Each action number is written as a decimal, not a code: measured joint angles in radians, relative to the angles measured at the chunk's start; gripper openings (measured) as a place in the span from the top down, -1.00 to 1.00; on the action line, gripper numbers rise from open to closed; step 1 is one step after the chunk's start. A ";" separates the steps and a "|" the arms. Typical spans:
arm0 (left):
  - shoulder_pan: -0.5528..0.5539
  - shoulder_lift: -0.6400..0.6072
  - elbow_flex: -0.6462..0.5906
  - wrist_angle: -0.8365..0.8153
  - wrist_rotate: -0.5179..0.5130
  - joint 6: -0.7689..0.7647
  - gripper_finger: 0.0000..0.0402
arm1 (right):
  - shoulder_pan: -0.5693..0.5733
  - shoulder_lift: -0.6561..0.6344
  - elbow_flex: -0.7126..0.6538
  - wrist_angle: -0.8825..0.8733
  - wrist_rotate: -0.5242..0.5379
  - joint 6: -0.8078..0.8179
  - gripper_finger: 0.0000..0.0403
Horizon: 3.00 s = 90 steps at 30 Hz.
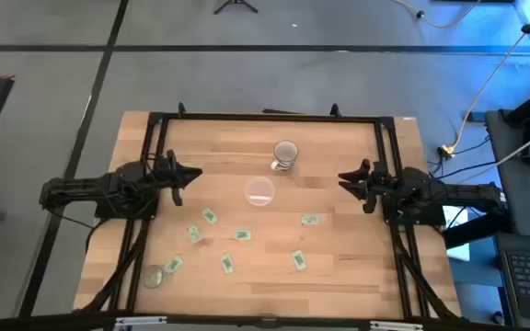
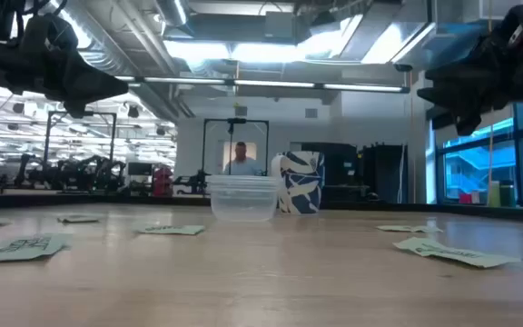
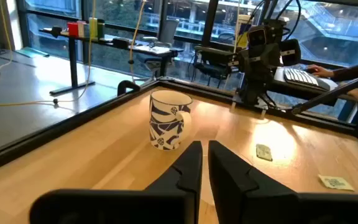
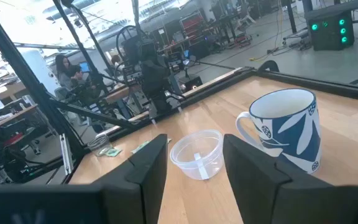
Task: Pick and place Stevia / Truvia into bins
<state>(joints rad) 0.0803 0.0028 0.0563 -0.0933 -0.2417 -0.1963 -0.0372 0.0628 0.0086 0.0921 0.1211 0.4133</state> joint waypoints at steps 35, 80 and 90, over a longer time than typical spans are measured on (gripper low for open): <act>0.000 0.000 0.000 0.000 0.000 0.000 0.89 | 0.000 0.000 0.002 0.000 0.000 0.000 0.20; 0.000 0.000 0.000 0.000 0.000 0.000 0.89 | 0.001 0.330 0.266 0.023 0.002 -0.034 0.20; 0.000 0.000 0.000 0.008 -0.009 0.024 0.89 | 0.001 0.905 0.721 -0.439 0.007 0.266 0.20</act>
<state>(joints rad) 0.0805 0.0027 0.0561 -0.0848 -0.2508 -0.1725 -0.0364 0.9679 0.7299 -0.3473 0.1283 0.6797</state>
